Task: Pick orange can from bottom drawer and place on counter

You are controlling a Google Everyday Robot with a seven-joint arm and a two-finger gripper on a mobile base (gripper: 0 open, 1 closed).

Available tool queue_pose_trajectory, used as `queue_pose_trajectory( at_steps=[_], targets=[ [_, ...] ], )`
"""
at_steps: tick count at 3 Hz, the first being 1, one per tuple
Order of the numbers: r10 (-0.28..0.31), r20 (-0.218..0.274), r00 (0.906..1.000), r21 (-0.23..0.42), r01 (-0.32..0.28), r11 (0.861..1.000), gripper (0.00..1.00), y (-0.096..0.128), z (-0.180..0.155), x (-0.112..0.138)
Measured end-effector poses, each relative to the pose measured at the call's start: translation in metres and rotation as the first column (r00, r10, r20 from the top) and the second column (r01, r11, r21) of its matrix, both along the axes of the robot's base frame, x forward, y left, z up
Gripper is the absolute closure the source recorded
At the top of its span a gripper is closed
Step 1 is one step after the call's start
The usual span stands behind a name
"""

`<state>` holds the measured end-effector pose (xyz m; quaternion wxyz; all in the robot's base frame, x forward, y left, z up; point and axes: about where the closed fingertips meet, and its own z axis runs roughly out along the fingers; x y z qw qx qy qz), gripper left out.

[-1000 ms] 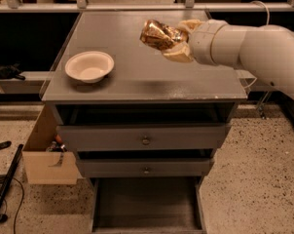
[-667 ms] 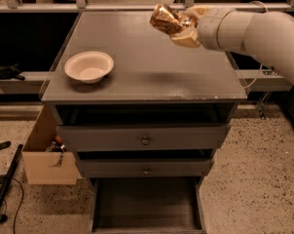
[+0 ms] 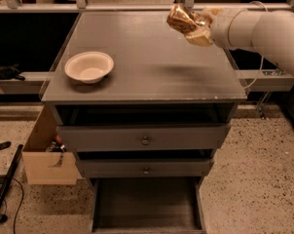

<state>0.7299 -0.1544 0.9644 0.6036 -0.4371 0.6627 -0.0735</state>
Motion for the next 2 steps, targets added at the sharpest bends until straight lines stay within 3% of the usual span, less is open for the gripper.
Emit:
queue_pose_trajectory(
  at_steps=[2],
  targets=[
    [0.014,-0.035,0.9993,-0.023,-0.015,1.0,1.0,0.007,-0.015,-0.006]
  ],
)
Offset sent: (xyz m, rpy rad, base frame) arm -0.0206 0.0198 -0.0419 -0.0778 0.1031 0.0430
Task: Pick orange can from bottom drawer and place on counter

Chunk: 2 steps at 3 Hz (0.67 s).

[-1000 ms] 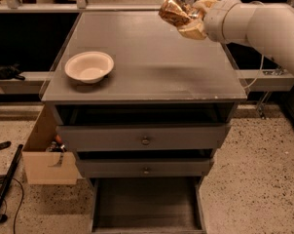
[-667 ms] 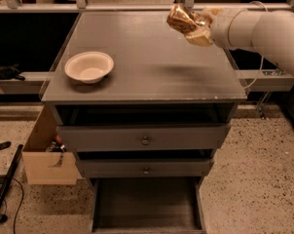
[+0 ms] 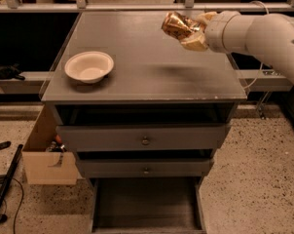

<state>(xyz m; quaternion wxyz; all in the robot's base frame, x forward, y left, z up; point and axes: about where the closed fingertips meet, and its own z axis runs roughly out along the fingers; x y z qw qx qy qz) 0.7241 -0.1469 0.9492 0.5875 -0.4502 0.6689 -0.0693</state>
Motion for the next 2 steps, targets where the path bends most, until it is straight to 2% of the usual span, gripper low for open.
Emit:
queue_pose_trajectory(
  at_steps=[1,2],
  targets=[
    [0.021,-0.061,0.9979,-0.04,-0.024,0.999,1.0,0.01,-0.024,-0.009],
    [0.038,-0.094,0.9948,-0.063,-0.044,0.997,1.0,0.011,-0.051,-0.051]
  ],
)
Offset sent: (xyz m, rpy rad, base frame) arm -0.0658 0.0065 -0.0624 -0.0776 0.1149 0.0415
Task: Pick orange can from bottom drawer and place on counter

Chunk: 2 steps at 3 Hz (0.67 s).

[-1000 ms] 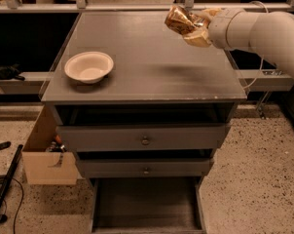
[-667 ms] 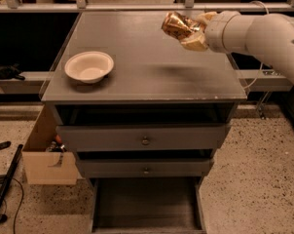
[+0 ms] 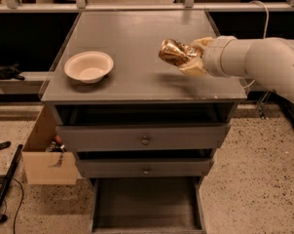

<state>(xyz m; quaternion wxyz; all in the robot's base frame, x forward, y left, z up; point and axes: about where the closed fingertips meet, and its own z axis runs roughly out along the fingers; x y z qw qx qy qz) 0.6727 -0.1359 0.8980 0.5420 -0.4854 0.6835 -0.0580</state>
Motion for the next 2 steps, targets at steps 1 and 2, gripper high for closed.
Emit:
queue_pose_trajectory(
  at_steps=[1,2],
  targets=[
    [-0.001,-0.004,1.0,-0.002,0.001,1.0,1.0,-0.0013,-0.0027,-0.0024],
    [-0.001,-0.004,1.0,-0.002,0.001,1.0,0.81,-0.0013,-0.0027,-0.0024]
  ],
)
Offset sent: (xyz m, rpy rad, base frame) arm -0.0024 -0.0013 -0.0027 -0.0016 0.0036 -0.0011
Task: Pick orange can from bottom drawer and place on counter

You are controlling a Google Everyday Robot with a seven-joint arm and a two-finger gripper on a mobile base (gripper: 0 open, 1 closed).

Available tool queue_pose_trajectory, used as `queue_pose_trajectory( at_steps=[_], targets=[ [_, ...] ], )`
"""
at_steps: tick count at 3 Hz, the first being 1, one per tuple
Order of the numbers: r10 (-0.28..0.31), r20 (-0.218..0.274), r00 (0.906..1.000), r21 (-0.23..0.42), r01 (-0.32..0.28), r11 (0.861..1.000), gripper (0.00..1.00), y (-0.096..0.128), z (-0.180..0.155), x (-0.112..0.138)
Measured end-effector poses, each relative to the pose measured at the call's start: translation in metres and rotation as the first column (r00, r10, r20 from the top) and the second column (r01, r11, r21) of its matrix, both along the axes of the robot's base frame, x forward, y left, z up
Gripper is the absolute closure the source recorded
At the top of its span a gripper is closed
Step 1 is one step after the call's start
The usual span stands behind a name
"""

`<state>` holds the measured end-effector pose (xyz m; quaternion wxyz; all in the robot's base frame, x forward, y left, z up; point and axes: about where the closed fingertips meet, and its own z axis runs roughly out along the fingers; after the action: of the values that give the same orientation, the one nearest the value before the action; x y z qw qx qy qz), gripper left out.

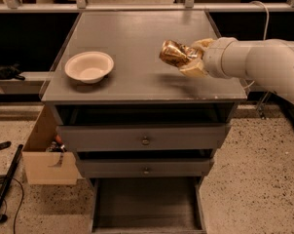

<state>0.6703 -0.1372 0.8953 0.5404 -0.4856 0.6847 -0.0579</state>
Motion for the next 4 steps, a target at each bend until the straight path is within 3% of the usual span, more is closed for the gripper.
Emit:
queue_pose_trajectory(
  at_steps=[3,4],
  targets=[
    [0.0,0.0,1.0,0.0,0.0,1.0,0.11,0.0001,0.0,0.0],
    [0.0,0.0,1.0,0.0,0.0,1.0,0.0,0.0002,-0.0001,0.0]
  ],
)
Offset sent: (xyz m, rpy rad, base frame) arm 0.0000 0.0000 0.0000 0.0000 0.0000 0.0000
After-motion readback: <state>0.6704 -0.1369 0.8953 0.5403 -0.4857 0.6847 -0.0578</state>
